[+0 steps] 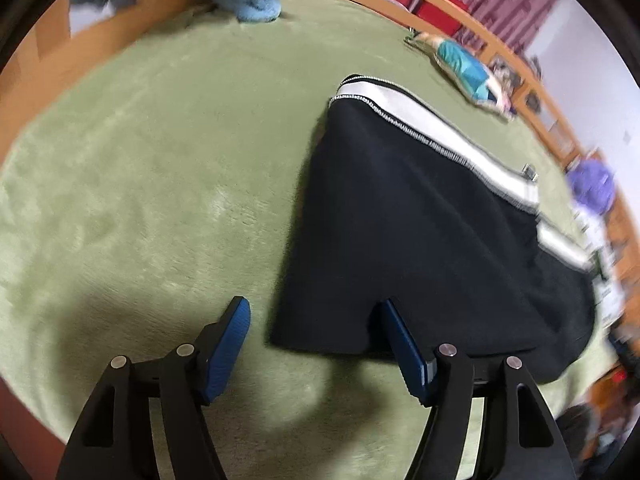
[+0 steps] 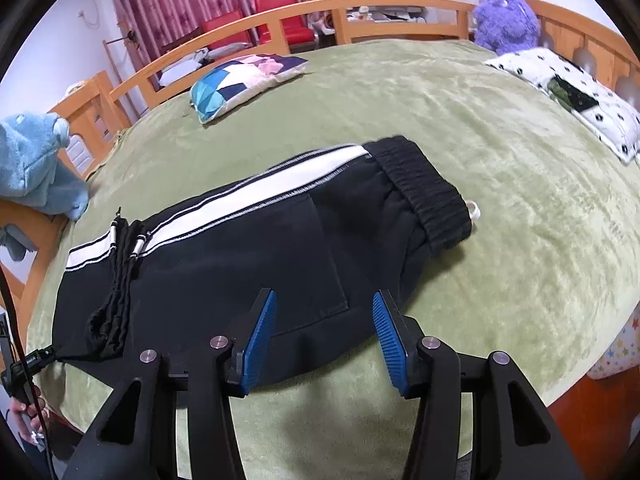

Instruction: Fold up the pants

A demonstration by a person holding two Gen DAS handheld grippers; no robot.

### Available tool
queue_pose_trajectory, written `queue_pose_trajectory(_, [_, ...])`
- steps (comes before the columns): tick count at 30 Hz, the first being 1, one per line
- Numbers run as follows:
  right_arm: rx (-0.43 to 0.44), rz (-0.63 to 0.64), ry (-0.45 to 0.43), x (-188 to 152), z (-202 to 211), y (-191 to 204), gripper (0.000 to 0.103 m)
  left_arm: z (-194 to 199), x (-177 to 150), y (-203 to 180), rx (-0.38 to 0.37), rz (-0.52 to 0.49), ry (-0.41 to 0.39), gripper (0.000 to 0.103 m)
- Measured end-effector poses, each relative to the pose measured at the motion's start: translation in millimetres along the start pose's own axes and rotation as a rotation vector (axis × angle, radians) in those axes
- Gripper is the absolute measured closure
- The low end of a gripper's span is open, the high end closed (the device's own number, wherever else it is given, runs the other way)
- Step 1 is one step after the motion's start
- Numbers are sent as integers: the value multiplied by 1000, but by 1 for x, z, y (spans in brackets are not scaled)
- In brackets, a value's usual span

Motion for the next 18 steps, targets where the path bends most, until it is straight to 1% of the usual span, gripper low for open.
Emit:
queue_pose_trajectory(3, [2,-54,15,-5,-10,-12,53,2,0,10,-51,82,-8,36])
queue_pose_trajectory(6, [0,-88,33,-7,-21,-20,53,-2,-1,11,-68,115,-17,36])
queue_pose_trajectory(9, [-10,-102,49,-6,-35,-26,53,-7,-3,5,-69,110,-20,37])
queue_pose_trajectory(12, [-39,-96,47,-6,-50,-33,53,-13,-5,-3,-29,95,-25,37])
queue_pose_trajectory(14, [-51,-100,54,-10,-62,-37,53,-13,-4,-3,-19,107,-29,37])
queue_pose_trajectory(15, [-62,-105,64,-13,-68,-40,53,-13,-4,-1,-14,118,-35,42])
queue_pose_trajectory(16, [-87,-111,87,-18,-76,-44,53,-13,-2,-1,-11,124,-40,51])
queue_pose_trajectory(17, [-96,-122,103,-20,-80,-46,53,-13,-2,-2,-9,120,-41,56])
queue_pose_trajectory(18, [-86,-149,116,-22,-84,-49,53,-11,-2,-6,6,100,-43,62])
Point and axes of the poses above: each gripper's, at about its wrist camera, not at the fingertips, and z roughly against the way its jaws point, y to its left, x to its top, the point moved 4 cm from there along -z, roughly the way its jaws point, and after that the axes turned 9 degrees about -y, right-handed, at the moved point
